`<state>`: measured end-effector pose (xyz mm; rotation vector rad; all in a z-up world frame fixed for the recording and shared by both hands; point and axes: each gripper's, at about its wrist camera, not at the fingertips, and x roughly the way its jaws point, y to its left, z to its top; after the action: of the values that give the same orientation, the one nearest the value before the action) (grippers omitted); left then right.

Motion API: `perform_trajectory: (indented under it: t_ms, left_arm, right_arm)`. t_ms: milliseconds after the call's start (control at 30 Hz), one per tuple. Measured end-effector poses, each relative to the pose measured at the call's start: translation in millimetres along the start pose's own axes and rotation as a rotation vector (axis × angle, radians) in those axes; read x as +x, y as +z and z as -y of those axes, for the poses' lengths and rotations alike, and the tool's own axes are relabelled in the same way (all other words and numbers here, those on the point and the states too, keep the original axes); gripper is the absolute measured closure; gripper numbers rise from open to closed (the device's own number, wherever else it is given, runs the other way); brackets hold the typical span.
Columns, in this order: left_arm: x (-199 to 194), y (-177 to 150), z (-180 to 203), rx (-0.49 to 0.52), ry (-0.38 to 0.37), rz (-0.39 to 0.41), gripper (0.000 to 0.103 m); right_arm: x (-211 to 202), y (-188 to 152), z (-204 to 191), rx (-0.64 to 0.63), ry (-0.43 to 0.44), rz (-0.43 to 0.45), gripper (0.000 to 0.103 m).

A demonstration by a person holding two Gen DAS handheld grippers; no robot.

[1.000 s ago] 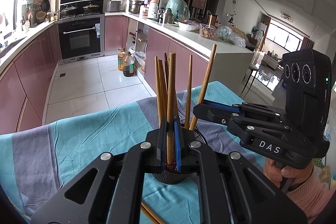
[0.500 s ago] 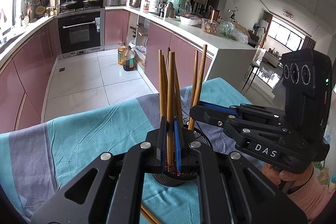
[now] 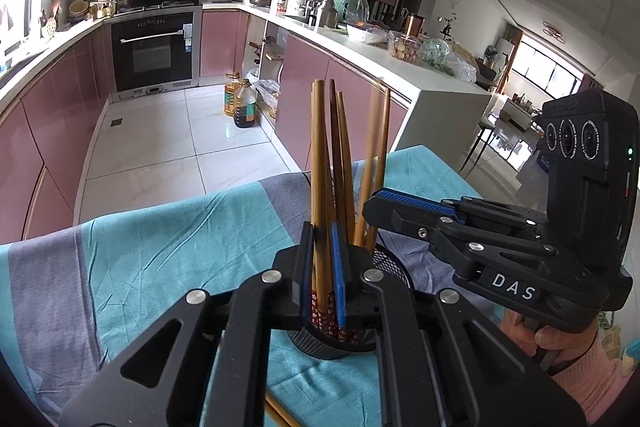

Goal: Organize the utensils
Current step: 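Open both grippers to release the chopsticks and pull back from the cup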

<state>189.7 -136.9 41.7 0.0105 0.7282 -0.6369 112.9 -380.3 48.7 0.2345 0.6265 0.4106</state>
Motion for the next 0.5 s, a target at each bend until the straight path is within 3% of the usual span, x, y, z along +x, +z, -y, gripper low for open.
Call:
perform_trajectory:
  t_ms: [333,400,500]
  left_arm:
    - [8,-14,-8,-0.007,0.005,-0.007,0.082]
    - [3,-20,-9,-0.003,0.015,0.014,0.074]
    - [-11,-31,-14,-0.001,0.049,0.062,0.062]
  right_arm:
    - [-6,-6,0,-0.003,0.006,0.007,0.095]
    - [-9,-8,-4,-0.013,0.012,0.009,0.091]
    - [-18,-13,-10,-0.041,0.021,0.024,0.078]
